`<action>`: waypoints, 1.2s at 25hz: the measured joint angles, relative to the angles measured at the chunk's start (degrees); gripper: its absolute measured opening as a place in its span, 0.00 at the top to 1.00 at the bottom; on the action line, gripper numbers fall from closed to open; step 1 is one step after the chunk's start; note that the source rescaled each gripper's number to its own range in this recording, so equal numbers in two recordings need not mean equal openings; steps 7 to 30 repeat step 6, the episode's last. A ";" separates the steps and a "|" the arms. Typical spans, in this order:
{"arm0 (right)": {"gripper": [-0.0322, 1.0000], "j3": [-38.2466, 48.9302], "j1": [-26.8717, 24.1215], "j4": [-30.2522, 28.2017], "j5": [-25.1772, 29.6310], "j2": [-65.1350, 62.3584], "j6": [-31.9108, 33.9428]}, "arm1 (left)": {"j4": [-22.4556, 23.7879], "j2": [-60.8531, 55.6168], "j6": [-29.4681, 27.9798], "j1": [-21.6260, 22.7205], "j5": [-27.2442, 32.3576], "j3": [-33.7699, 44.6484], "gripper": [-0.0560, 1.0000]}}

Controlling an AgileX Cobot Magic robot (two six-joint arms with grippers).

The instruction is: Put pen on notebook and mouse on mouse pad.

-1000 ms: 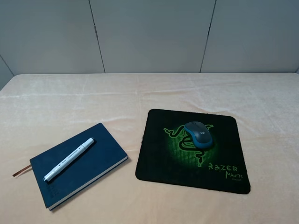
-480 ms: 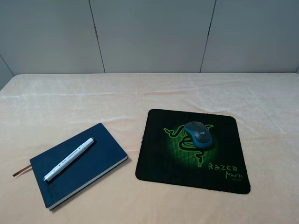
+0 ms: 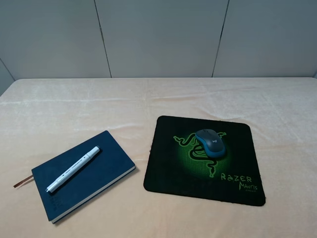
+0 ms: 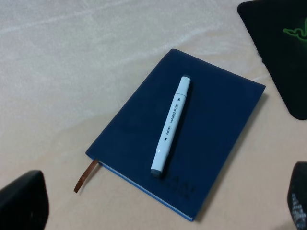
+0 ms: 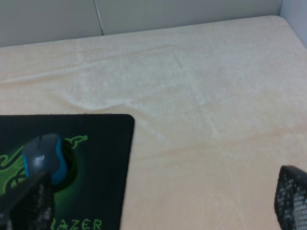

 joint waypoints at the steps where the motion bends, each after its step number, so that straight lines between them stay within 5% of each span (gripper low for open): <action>1: 0.00 0.00 0.00 0.00 0.00 0.00 0.00 | 0.00 0.00 0.00 0.00 0.00 0.00 0.00; 30: 0.00 0.00 0.00 0.00 0.00 0.00 0.00 | 0.00 0.00 0.00 0.00 0.00 0.00 0.00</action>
